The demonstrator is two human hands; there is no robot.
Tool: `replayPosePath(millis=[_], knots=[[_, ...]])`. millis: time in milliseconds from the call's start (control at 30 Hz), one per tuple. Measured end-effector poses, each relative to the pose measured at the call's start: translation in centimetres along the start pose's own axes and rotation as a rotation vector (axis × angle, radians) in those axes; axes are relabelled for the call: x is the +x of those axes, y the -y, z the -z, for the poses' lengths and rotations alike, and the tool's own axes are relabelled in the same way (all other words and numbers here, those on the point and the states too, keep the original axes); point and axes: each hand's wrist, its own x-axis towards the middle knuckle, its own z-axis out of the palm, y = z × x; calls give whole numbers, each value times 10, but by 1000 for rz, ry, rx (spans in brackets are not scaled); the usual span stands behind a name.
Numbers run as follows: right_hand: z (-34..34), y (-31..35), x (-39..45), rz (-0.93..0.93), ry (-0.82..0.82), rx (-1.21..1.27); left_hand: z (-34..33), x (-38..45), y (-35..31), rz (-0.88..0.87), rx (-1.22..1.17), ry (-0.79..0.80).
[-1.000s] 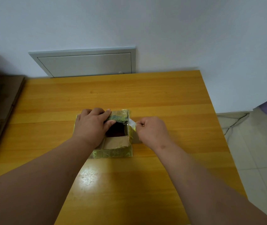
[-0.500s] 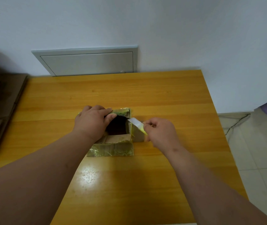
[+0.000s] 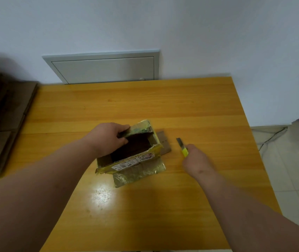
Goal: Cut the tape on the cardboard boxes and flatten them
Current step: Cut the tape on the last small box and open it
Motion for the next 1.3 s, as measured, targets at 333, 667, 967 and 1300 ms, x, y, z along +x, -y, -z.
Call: replayPosePath(millis=[333, 667, 967, 1300], knots=[[23, 68, -20, 121, -251, 700, 11, -4, 4, 20, 110, 109], [-8, 110, -57, 157, 126, 620, 9, -18, 1, 113, 190, -29], [10, 113, -53, 88, 145, 685, -10, -27, 2, -48, -117, -68], [33, 91, -28, 166, -102, 615, 5, -40, 5, -522, 561, -76]])
